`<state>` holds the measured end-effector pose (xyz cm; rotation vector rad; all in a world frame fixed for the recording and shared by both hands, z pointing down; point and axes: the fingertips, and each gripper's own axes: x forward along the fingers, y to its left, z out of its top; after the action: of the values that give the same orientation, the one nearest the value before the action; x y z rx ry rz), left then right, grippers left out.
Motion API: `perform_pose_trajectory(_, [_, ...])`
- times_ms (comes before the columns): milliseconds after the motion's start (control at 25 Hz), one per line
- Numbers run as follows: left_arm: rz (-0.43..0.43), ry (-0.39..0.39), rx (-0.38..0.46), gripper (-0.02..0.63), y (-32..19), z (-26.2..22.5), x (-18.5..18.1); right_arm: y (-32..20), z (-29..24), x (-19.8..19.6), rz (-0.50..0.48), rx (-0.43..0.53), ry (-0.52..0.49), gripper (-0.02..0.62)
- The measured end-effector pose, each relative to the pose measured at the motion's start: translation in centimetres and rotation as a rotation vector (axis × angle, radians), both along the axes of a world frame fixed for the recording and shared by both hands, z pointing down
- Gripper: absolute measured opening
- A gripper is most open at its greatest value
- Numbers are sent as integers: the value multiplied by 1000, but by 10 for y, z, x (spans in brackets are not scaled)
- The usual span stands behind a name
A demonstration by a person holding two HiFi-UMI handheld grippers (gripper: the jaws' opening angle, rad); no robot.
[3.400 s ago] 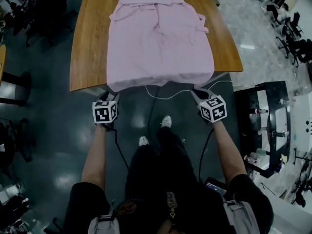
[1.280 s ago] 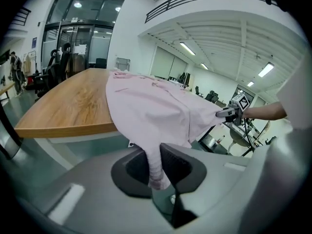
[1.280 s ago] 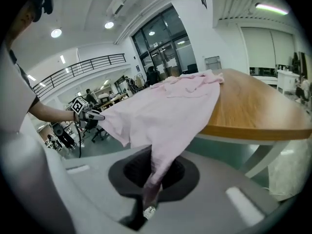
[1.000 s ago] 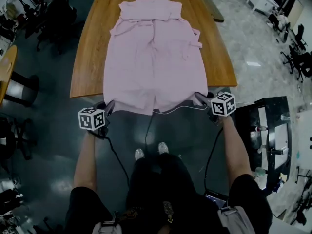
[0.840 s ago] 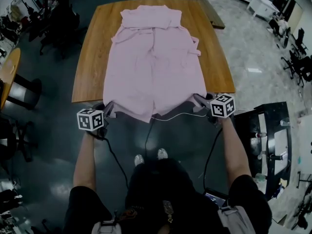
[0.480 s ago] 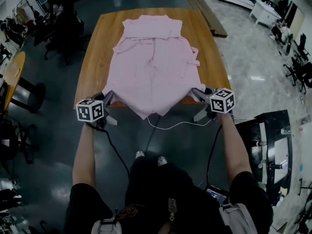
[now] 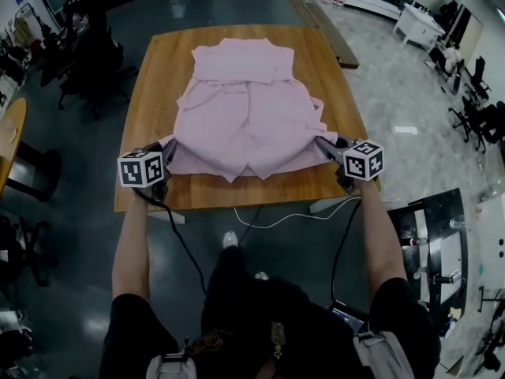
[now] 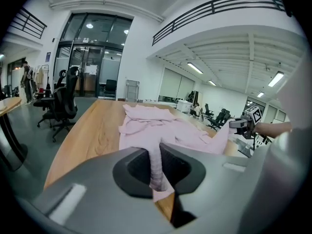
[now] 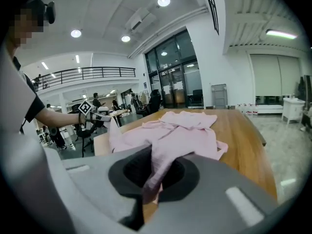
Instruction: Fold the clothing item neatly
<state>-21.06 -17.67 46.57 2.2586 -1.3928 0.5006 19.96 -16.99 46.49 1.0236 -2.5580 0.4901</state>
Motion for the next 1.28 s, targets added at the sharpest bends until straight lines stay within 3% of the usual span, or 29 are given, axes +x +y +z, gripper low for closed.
perform_pose_trajectory(440, [25, 3, -120, 31, -120, 33, -17, -105, 22, 8, 190, -76, 61, 11])
perform_pose_trajectory(880, [-92, -67, -281, 31, -164, 94, -21, -179, 91, 24, 151, -221, 79, 11])
perform_pose_trajectory(1280, [-113, -167, -362, 29, -186, 138, -20, -201, 151, 35, 151, -358, 169, 11])
